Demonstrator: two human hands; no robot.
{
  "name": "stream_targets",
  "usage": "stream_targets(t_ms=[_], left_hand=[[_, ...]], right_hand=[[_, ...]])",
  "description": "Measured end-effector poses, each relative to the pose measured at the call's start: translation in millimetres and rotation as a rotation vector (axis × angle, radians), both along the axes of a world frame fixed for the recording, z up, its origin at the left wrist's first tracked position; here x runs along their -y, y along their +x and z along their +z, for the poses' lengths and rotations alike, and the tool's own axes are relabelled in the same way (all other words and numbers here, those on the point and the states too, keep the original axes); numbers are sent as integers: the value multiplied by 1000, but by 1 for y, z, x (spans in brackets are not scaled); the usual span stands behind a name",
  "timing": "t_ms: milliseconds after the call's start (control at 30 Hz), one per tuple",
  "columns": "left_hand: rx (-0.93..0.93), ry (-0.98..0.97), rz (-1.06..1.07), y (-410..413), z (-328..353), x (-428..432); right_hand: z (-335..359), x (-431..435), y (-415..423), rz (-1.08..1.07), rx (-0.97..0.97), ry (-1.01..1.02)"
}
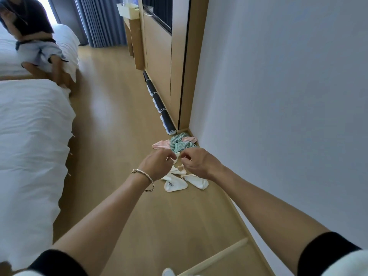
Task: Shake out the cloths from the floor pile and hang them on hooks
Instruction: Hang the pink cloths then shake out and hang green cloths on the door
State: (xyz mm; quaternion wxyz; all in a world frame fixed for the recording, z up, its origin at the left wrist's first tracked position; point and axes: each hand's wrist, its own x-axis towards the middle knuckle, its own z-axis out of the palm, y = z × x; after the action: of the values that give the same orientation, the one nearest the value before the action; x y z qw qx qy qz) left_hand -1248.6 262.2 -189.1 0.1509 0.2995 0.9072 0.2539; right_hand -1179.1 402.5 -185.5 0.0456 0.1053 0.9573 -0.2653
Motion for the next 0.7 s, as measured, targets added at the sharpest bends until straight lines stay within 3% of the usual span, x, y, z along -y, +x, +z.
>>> stream_targets(t_ms=[433, 700], left_hand=[[5, -76, -63, -88, -12, -56], [16, -137, -86, -174, -35, -141]], right_hand=[[-19, -61, -98, -33, 14, -33], [-52, -146, -186, -21, 59, -77]])
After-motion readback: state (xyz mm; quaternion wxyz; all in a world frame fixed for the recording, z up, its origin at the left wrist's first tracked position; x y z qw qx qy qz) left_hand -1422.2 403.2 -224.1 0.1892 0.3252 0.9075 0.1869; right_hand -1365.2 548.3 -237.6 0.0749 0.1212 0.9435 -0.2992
